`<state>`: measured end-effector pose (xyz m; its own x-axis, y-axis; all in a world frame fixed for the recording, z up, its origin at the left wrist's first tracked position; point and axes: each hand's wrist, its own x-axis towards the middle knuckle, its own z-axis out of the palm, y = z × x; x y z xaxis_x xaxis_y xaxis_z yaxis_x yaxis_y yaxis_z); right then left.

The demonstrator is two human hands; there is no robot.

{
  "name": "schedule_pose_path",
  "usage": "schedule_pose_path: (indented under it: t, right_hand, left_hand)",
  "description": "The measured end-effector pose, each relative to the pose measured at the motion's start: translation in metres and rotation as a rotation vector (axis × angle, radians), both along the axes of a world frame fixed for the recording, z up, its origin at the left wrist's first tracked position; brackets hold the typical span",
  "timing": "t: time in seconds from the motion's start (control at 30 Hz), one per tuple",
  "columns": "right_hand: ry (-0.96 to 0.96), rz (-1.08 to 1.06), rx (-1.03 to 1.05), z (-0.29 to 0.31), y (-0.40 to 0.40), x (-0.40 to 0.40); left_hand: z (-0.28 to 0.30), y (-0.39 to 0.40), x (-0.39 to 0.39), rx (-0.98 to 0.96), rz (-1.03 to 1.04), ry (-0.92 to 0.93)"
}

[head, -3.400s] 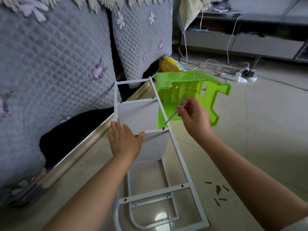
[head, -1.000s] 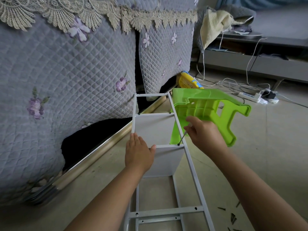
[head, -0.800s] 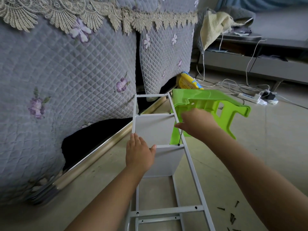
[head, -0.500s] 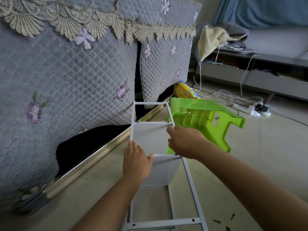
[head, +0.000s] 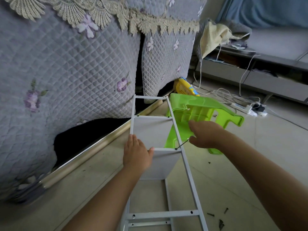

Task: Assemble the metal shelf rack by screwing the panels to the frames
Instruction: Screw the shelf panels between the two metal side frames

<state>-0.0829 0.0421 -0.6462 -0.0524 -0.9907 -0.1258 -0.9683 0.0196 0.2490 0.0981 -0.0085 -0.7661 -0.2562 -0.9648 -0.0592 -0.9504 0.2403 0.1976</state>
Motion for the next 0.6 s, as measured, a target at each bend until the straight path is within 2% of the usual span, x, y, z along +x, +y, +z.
schedule_pose_path:
  t: [0.17,0.33,0.47,0.6]
  right_hand:
    - [0.027,0.115,0.038,0.004,0.000,0.010]
    - [-0.067,-0.064,0.093,0.003,-0.014,0.015]
    - [-0.197,-0.117,0.157,0.009,-0.010,0.017]
    - [-0.130,-0.079,0.198,0.014,-0.001,0.019]
  left_hand:
    - [-0.002,0.000,0.000,-0.002,-0.005,0.000]
    - [-0.003,0.002,0.001,-0.007,-0.011,-0.009]
    - [-0.003,0.001,0.001,-0.014,-0.014,-0.020]
    - [-0.003,-0.001,0.001,-0.025,-0.027,-0.014]
